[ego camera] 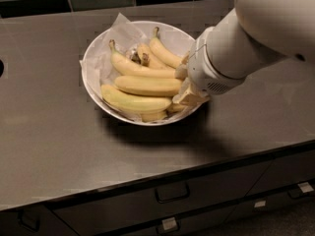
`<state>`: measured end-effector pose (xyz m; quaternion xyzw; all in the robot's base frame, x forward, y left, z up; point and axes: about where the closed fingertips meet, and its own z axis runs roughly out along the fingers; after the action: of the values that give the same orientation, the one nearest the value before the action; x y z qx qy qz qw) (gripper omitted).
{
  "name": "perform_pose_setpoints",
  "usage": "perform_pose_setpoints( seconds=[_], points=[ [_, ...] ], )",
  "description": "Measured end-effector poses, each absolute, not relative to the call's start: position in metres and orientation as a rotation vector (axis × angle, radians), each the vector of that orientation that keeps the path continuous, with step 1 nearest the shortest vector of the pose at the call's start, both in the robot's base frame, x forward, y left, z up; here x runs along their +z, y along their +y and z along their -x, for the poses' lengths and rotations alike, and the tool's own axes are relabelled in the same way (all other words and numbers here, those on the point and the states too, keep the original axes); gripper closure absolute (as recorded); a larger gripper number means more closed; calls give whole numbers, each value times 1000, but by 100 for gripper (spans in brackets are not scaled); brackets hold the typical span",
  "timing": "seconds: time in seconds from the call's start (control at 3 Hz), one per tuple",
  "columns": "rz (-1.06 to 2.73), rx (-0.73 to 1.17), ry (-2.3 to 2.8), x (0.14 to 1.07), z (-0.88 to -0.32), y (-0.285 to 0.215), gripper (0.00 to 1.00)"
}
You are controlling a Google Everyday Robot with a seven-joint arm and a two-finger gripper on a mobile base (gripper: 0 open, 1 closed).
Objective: Pick banana from white bowl
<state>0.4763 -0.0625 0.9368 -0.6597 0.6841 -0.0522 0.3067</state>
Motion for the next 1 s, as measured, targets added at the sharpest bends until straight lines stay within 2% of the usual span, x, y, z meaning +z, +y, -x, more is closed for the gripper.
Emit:
perform_pose_setpoints(
  seconds=[1.0],
  points=[
    [1736, -197, 1803, 935, -478, -61, 58]
  ],
)
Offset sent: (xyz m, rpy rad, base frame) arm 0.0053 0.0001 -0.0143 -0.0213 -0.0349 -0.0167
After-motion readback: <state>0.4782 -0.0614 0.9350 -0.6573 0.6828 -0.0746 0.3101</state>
